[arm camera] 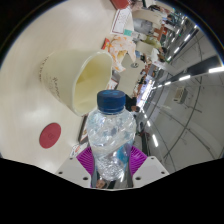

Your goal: Pour water

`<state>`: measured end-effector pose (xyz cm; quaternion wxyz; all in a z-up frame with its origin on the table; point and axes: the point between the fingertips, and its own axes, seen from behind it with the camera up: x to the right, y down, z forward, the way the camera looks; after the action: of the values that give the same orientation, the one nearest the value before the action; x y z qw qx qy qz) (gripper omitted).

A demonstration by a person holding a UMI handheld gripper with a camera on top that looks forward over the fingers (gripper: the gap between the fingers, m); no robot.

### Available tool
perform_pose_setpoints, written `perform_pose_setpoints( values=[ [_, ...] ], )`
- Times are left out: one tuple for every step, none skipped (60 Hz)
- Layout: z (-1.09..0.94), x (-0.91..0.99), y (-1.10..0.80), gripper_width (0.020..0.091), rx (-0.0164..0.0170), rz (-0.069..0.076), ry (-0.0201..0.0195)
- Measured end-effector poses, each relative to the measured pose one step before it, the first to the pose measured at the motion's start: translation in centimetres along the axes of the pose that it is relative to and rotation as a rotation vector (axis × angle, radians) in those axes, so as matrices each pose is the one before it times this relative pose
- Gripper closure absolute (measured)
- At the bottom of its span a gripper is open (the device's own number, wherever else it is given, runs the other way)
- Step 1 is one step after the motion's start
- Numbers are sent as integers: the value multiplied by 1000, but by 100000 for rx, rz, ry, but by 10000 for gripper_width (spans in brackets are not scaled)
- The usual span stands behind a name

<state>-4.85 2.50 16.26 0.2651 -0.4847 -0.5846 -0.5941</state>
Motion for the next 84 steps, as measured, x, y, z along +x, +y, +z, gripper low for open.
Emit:
perform_pose_setpoints(
  values=[
    [-66,8,-82,693,-162,336,-667],
    [-32,23,34,692,-168,354,-321],
    [-43,38,23,692,69,530,-195],
    [-41,108,3,692,211,695,14],
    [-38,111,-5,692,348,804,-13],
    [-42,123,73,693,116,1169,-69],
    [-9,128,265,693,184,1634,-439],
    [-10,130,126,693,53,2486,-239],
    [-60,145,106,692,299,3202,-450],
    [-48,172,131,693,447,3746,-583],
    [-53,130,102,693,337,4066,-753],
    [-89,211,213,693,-10,4160,-685],
    [-50,246,218,693,-168,4377,-583],
    [66,221,57,692,-130,4727,-190],
    [-184,258,63,693,35,4679,-653],
    [-40,233,81,693,213,5995,-1221],
    [113,374,275,692,537,6001,-1319],
    [-22,218,132,693,261,6015,-1134],
    [-84,182,66,694,526,5902,-1469],
    [-48,149,64,692,452,5788,-1503],
    [-10,250,173,691,40,5694,-857],
    [12,367,270,691,-327,5449,-216],
    [-2,385,224,691,-269,4957,-112],
    [-25,253,119,691,59,4521,-562],
    [-267,-181,-94,692,-182,4193,-35],
    [-14,556,250,692,491,4531,-1251],
    [23,176,130,692,117,4864,-807],
    [42,80,160,691,79,4758,-978],
    [12,11,215,691,7,4524,-1355],
    [45,-17,288,691,-301,4257,-1301],
    [164,-87,300,691,-262,4290,-1233],
    [168,-94,304,690,-263,4278,-1163],
    [178,-114,357,691,-338,4262,-1113],
    [393,-607,141,691,-202,4147,-889],
    [107,-136,446,689,-162,4306,-1279],
    [202,-125,388,691,-111,4002,-1439],
    [282,-200,417,692,-176,3477,-1286],
    [257,-145,406,692,-219,3028,-1137],
    [271,-135,440,694,-403,2857,-1093],
    [280,-166,475,693,-553,2942,-1197],
    [263,-198,503,692,-741,2854,-1286],
    [493,-580,580,692,-571,2772,-1184],
    [224,-186,544,692,-377,2517,-908],
    [240,-129,449,692,-315,2338,-940],
    [278,-100,480,692,-477,2220,-890],
    [264,-101,514,691,-730,2053,-802],
    [251,-102,496,692,-836,1916,-744],
    [265,-124,453,693,-704,1944,-724],
    [227,-150,408,692,-492,1890,-768],
    [634,-351,446,691,-144,1708,-678],
    [394,-201,304,692,-198,1384,-784],
    [-105,-10,366,691,-4,678,-575],
    [133,-75,260,689,-31,552,-396],
    [119,-50,270,691,-50,605,-209],
    [149,-3,284,692,-46,765,-51],
    [309,20,285,689,-181,832,-129],
    [157,-52,323,690,-300,806,-273],
    [174,-106,361,692,-447,951,-542],
    [185,-99,389,690,-514,1215,-581],
    [136,-58,389,690,-565,1360,-391],
    [139,15,438,692,-744,1324,-83],
    [128,51,487,690,-984,1165,88],
    [18,92,548,686,-1028,1004,266],
    [28,15,-507,689,3000,1520,-8],
    [-233,149,-27,689,222,837,16],
    [-28,110,329,688,-591,235,211],
    [-56,9,-168,690,1021,709,-161],
    [-44,61,77,687,-26,725,109],
    [-89,68,41,685,31,961,154],
    [-45,39,-34,681,454,1160,39],
    [149,-87,214,671,86,826,71],
    [-121,104,-88,672,374,455,-37],
    [-110,54,-9,672,26,-99,93],
    [-18,21,-8,651,22,-287,-25],
    [-39,-21,-24,642,1,-342,16],
    [372,-239,95,623,60,-285,232],
    [-83,8,-78,611,28,-144,83],
    [-91,8,-39,595,-71,-104,76],
    [-84,17,-13,581,-112,-111,8],
    [-91,14,11,567,-370,-117,-67],
    [-76,33,54,555,-606,-58,-1],
    [-79,51,100,541,-987,42,102],
    [-93,97,193,526,-1436,159,271],
    [-116,99,176,504,-1380,164,144]
  ],
)
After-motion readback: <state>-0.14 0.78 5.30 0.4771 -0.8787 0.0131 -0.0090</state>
